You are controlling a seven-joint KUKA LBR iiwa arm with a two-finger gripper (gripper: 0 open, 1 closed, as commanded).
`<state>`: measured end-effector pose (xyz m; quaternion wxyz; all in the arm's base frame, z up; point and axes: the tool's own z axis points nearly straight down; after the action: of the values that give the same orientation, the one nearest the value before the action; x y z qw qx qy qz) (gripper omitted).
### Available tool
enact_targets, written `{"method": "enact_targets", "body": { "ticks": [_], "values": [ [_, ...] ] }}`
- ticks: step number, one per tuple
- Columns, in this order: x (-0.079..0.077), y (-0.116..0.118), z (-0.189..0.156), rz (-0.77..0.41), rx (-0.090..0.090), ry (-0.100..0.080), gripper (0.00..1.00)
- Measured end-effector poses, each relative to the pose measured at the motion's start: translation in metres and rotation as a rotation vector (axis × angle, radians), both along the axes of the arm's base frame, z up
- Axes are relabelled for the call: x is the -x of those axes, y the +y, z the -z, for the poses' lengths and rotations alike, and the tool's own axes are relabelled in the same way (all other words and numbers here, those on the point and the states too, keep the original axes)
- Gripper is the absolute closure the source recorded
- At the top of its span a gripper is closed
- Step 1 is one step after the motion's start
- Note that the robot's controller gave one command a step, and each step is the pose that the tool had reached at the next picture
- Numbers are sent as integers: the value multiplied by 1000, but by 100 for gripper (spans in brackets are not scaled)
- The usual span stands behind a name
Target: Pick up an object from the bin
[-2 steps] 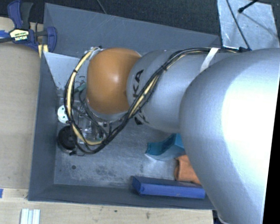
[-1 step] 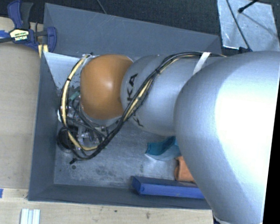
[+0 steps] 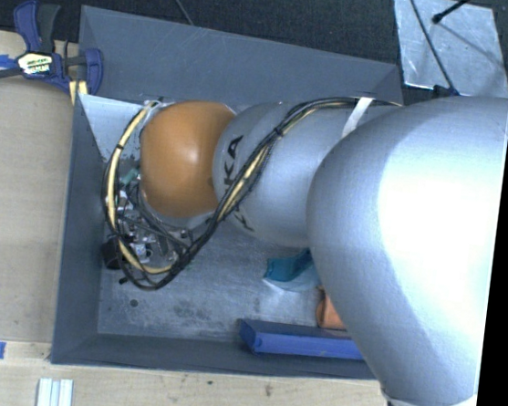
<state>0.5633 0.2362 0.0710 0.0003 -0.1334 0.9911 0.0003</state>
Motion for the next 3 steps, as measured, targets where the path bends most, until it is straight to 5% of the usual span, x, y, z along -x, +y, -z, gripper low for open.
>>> {"method": "enact_targets", "body": {
  "ticks": [1,2,3],
  "values": [
    [0,0,0,1,0,0,100],
    [13,6,-103,20,0,-1,100],
    [13,6,-103,21,0,-1,100]
  ]
}}
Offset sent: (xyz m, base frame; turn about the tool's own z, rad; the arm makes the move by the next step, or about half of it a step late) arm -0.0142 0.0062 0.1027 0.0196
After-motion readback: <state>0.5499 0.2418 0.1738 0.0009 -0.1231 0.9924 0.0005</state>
